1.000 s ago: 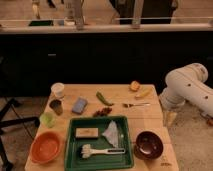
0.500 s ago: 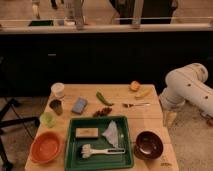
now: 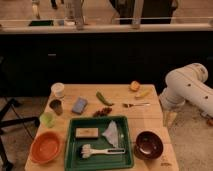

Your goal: Place grapes in red bowl

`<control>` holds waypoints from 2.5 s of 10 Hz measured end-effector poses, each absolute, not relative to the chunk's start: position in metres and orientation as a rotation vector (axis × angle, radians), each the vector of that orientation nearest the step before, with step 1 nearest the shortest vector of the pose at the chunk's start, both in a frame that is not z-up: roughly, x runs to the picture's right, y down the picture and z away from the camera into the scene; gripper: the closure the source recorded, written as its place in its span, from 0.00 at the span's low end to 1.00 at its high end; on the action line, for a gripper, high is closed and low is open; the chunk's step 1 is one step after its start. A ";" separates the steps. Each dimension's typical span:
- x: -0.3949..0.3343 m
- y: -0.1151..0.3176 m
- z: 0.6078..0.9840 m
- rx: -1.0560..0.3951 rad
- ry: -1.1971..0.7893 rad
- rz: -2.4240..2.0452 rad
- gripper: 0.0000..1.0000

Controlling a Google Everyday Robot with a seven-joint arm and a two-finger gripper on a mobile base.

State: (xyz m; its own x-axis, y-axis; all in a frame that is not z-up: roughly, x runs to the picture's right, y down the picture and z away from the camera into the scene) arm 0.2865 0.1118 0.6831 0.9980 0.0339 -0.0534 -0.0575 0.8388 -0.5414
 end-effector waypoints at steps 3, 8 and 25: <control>0.287 0.112 0.683 -0.574 0.042 0.048 0.20; 0.271 0.094 0.701 -0.528 -0.024 -0.134 0.20; 0.175 0.079 0.745 -0.421 -0.274 -0.600 0.20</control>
